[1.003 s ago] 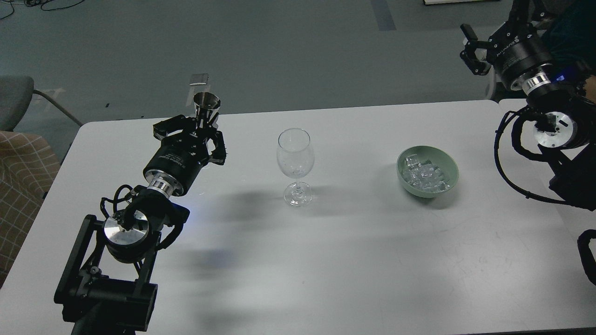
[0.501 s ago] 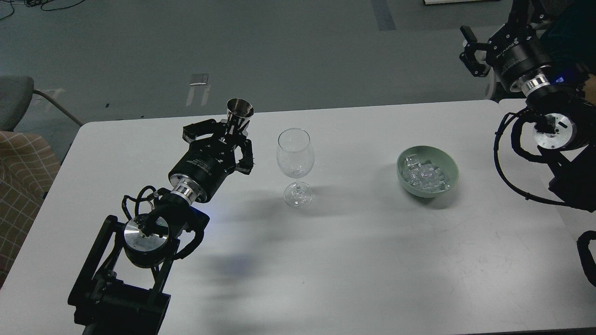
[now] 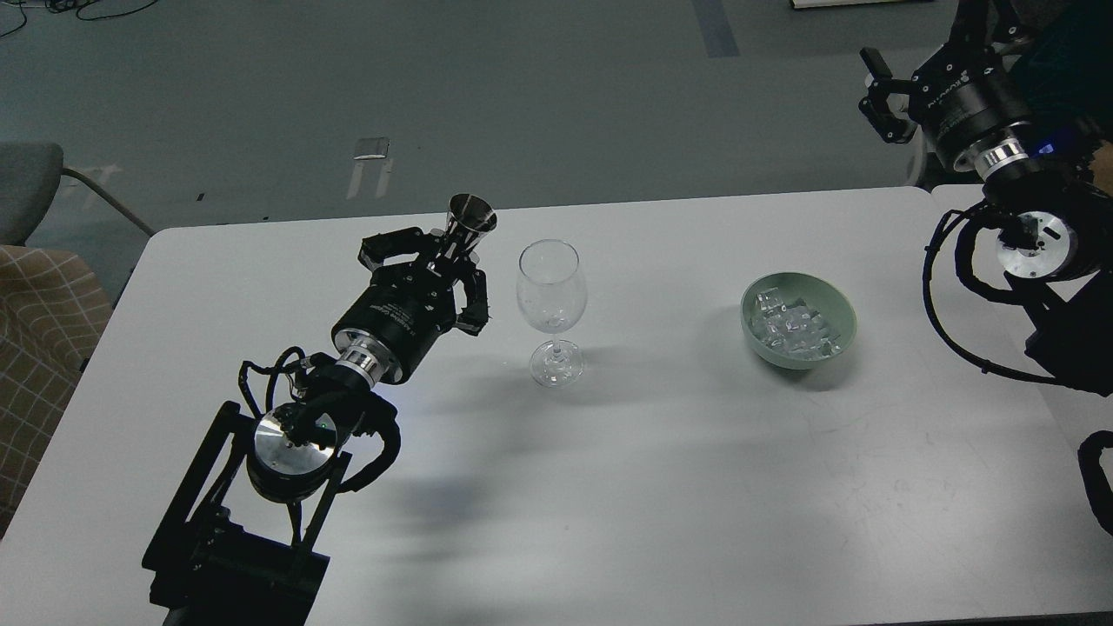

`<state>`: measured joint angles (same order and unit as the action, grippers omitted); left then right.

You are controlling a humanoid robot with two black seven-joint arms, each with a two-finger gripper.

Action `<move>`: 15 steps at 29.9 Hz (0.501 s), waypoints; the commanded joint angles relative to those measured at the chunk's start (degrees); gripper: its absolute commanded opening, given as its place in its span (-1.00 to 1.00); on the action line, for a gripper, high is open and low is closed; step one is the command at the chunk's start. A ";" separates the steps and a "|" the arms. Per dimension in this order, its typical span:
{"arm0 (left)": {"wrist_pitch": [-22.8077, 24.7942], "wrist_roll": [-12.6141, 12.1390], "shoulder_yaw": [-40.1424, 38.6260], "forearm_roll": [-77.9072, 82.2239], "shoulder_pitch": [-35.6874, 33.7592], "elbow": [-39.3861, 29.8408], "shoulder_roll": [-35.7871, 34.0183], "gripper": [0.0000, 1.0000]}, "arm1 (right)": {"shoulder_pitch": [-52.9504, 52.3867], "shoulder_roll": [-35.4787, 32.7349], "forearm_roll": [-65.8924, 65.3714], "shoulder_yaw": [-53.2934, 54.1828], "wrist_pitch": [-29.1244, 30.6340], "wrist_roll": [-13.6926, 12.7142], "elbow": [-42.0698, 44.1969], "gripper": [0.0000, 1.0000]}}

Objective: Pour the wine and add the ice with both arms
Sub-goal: 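Carry the jigger with the left gripper to the wine glass rim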

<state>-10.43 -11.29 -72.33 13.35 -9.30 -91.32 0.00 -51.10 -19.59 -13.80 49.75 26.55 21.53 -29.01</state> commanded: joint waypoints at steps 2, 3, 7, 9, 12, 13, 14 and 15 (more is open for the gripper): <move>-0.91 0.04 0.17 3.25 -0.19 0.00 0.00 -0.91 | 0.03 0.08 0.00 0.00 -0.01 0.00 0.01 1.00; -0.91 0.04 0.17 3.69 -0.28 0.00 0.00 -0.91 | 0.03 0.08 0.00 -0.09 -0.01 0.00 0.01 1.00; -0.91 0.04 0.26 3.87 -0.28 -0.08 0.00 -0.91 | 0.03 0.08 0.00 0.00 -0.01 0.00 0.01 1.00; -1.00 0.04 0.35 3.87 -0.28 -0.26 0.00 -0.91 | 0.03 0.08 0.00 0.00 -0.01 0.00 0.01 1.00; -1.08 0.04 1.75 4.14 -0.37 -0.61 0.00 -0.91 | 0.03 -0.01 0.00 0.00 -0.01 0.00 -0.08 1.00; -1.17 0.04 2.02 4.14 -0.37 -0.61 0.00 -0.91 | 0.03 -0.01 0.00 -0.09 -0.01 0.00 0.01 1.00; -1.35 0.04 2.28 4.14 -0.37 -0.70 0.00 -0.91 | 0.03 -0.01 0.00 0.00 -0.01 0.00 -0.08 1.00; -1.35 0.12 2.28 4.23 -0.37 -0.79 0.00 -0.91 | 0.03 -0.01 0.00 0.00 -0.01 0.00 -0.08 1.00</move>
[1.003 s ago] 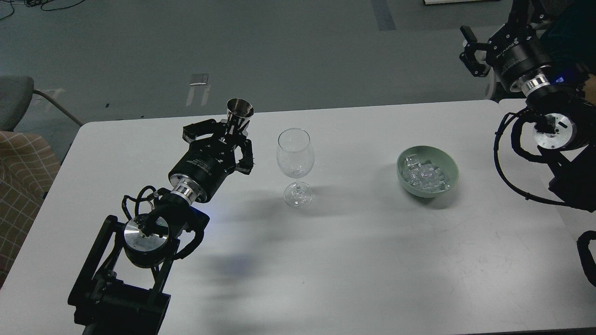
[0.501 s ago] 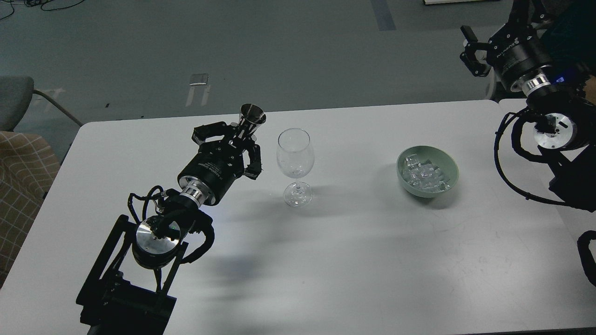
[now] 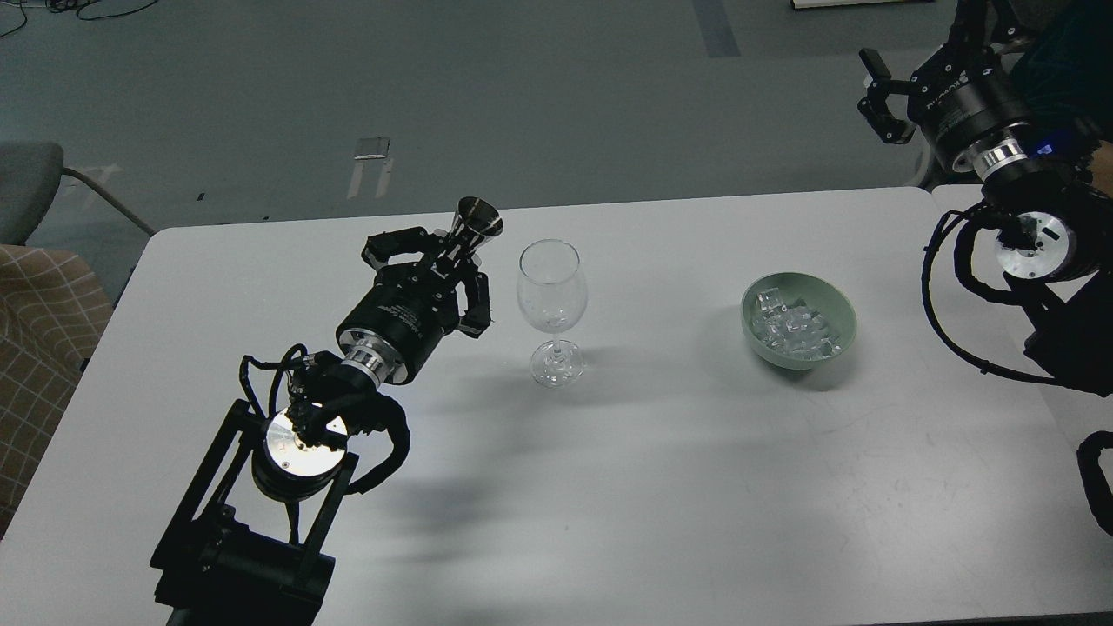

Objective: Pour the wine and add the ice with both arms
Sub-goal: 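Carry the jigger with the left gripper to the wine glass rim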

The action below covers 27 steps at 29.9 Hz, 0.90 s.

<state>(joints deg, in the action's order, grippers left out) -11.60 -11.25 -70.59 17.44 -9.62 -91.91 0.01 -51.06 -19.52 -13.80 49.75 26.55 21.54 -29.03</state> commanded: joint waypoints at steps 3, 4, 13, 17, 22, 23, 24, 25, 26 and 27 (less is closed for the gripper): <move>-0.26 0.09 0.80 2.06 0.22 -0.55 -0.01 -0.91 | 0.00 -0.08 0.00 0.00 0.08 -0.01 -0.06 1.00; -0.27 0.09 1.06 2.94 0.22 -0.55 -0.01 -0.91 | 0.00 -0.08 0.00 0.00 0.08 -0.01 -0.06 1.00; -0.18 0.09 3.00 6.37 0.31 -0.55 -0.01 -0.91 | 0.00 -0.08 0.00 0.00 0.08 -0.01 -0.06 1.00; -0.18 0.09 3.09 7.60 0.31 -0.55 -0.01 -0.91 | 0.08 -0.08 0.00 0.00 -0.01 -0.01 -0.06 1.00; -0.61 0.00 3.18 9.36 -0.13 -0.46 -0.01 -0.91 | 0.00 -0.08 0.09 0.00 -0.01 -0.01 -0.06 1.00; -0.88 0.00 3.18 9.45 -0.22 -0.46 -0.01 -0.91 | 0.00 -0.08 0.09 0.00 -0.01 -0.01 -0.06 1.00; -1.58 0.00 3.18 9.45 -0.40 -0.46 -0.01 -0.91 | 0.08 -0.08 0.09 0.00 -0.01 -0.01 -0.06 1.00; -2.02 0.09 3.18 9.45 -0.48 -0.37 -0.01 -0.91 | 0.08 -0.08 0.00 0.00 -0.01 -0.01 -0.06 1.00; -2.20 0.09 3.18 9.54 -0.57 -0.28 -0.01 -0.90 | 0.08 -0.08 0.09 0.00 0.08 -0.01 -0.06 1.00; -2.20 0.09 3.18 9.71 -0.66 -0.20 -0.01 -0.90 | 0.08 -0.08 0.09 0.00 -0.01 -0.01 -0.06 1.00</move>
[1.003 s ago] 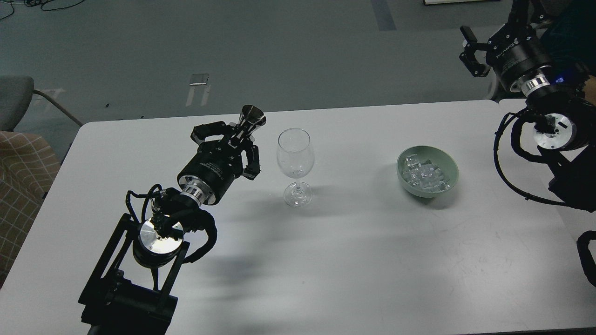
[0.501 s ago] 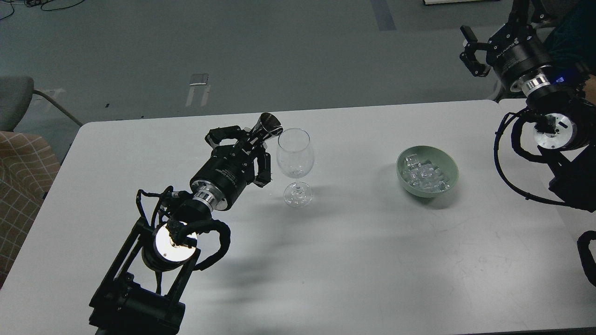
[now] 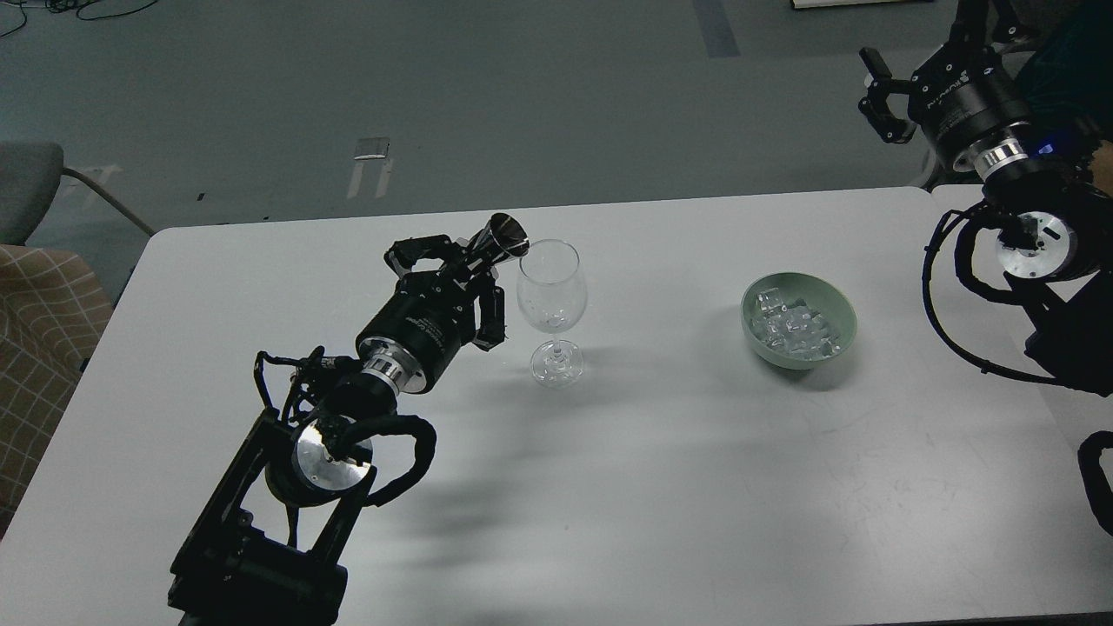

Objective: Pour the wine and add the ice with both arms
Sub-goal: 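Carry the jigger with the left gripper to the wine glass rim, then tilt the jigger over the wine glass with the left gripper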

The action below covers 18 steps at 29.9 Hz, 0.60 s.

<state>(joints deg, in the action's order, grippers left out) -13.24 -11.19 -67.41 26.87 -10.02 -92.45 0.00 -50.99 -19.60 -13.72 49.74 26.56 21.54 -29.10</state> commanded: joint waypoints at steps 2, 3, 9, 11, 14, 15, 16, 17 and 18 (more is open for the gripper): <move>-0.64 0.03 0.00 1.43 -0.61 0.60 0.00 -0.90 | 0.02 0.00 0.01 0.01 -0.02 -0.01 0.01 1.00; -0.64 -0.06 0.00 2.21 -0.61 0.60 0.00 -0.91 | 0.02 0.00 0.01 0.01 -0.02 -0.01 0.01 1.00; -1.08 0.03 0.96 2.57 -0.88 0.69 0.00 -0.90 | 0.02 0.00 0.01 0.01 -0.02 0.08 0.01 1.00; -1.78 0.03 1.84 2.84 -0.96 0.69 0.00 -0.90 | 0.02 0.00 0.01 0.01 -0.02 0.08 0.01 1.00; -2.05 0.03 2.02 5.12 -0.79 0.69 0.00 -0.90 | 0.10 0.00 0.01 0.01 -0.02 0.08 0.01 1.00; -2.05 -0.06 2.02 5.91 -0.79 0.69 0.00 -0.90 | 0.10 0.00 0.01 0.01 -0.02 0.08 0.01 1.00; -2.05 0.03 2.02 6.17 -0.79 0.69 0.00 -0.90 | 0.10 0.00 0.01 0.01 -0.02 0.08 0.01 1.00; -2.05 0.03 2.02 6.18 -0.79 0.69 0.00 -0.90 | 0.10 0.00 0.01 0.01 -0.02 0.08 0.01 1.00; -2.05 0.03 2.02 6.26 -0.88 0.69 0.00 -0.90 | 0.10 0.00 0.01 0.01 -0.02 0.08 0.01 1.00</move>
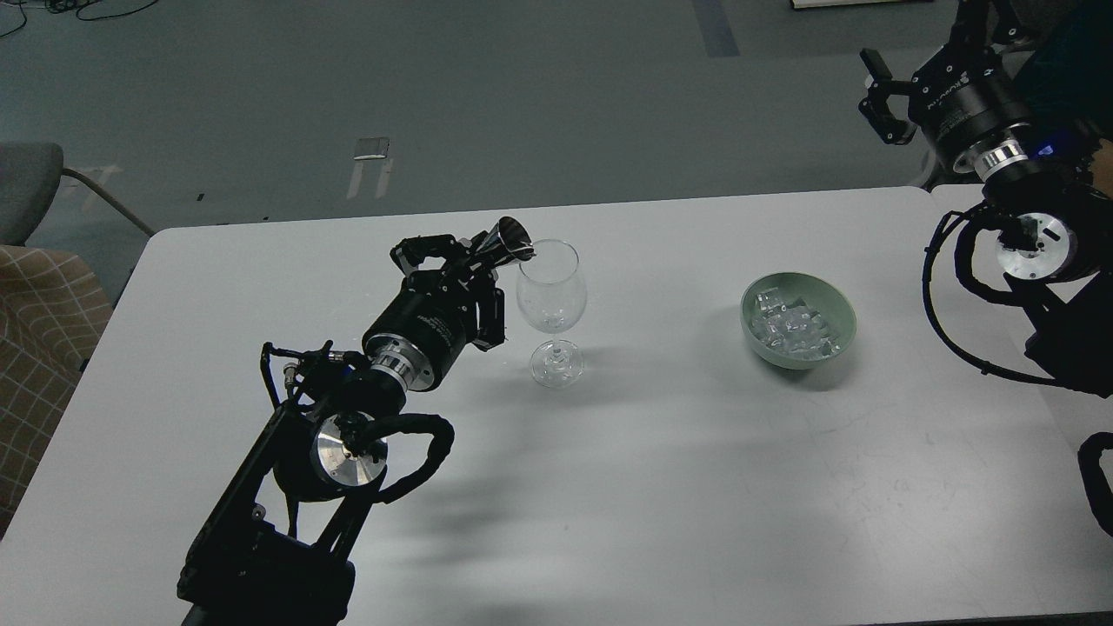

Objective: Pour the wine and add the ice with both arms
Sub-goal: 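Tilt the jigger over the wine glass with the left gripper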

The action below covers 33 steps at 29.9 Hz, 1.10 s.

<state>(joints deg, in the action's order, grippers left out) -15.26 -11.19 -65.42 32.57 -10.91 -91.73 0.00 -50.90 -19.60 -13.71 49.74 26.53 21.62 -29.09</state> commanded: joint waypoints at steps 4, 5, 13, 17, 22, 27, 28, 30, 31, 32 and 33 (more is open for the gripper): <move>-0.12 0.03 0.12 0.74 -0.07 0.06 0.00 -0.90 | 0.01 0.00 0.00 0.01 0.01 0.00 0.00 1.00; -0.21 0.03 0.03 1.35 0.01 0.06 0.00 -0.90 | 0.01 0.00 0.00 0.01 0.01 0.00 0.00 1.00; -0.47 -0.06 0.64 4.95 -0.16 0.24 0.00 -0.91 | 0.01 0.09 0.00 0.01 0.01 0.00 0.00 1.00; -3.02 -0.06 3.02 6.36 -1.13 0.24 0.00 -0.91 | 0.01 0.00 0.00 0.01 0.01 0.00 0.00 1.00; -3.29 -0.06 3.02 6.45 -1.92 0.41 0.00 -0.91 | 0.01 0.00 0.00 0.01 0.01 0.00 0.00 1.00; -3.99 -0.06 3.11 7.33 -2.09 0.41 0.00 -0.91 | 0.10 0.00 0.00 0.01 0.01 0.00 0.00 1.00; -4.16 -0.06 3.11 7.94 -2.09 0.41 0.00 -0.90 | 0.10 0.00 0.00 0.01 0.01 0.00 0.00 1.00; -4.17 -0.06 3.11 8.47 -2.18 0.41 0.00 -0.90 | 0.10 0.00 0.00 0.09 0.01 0.00 0.00 1.00; -4.17 -0.06 3.11 8.74 -2.09 0.41 0.00 -0.90 | 0.10 0.00 0.00 0.10 0.01 0.00 0.00 1.00; -4.17 0.03 3.11 8.91 -2.18 0.41 0.00 -0.91 | 0.10 0.09 0.00 0.10 0.01 0.00 0.00 1.00; -4.17 -0.06 3.19 9.18 -2.18 0.41 0.00 -0.91 | 0.10 0.09 0.00 0.10 0.01 0.00 0.00 1.00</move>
<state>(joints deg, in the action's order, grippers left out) -19.40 -11.25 -62.31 41.05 -13.03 -91.32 0.00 -50.80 -19.60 -13.71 49.78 26.56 21.62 -29.09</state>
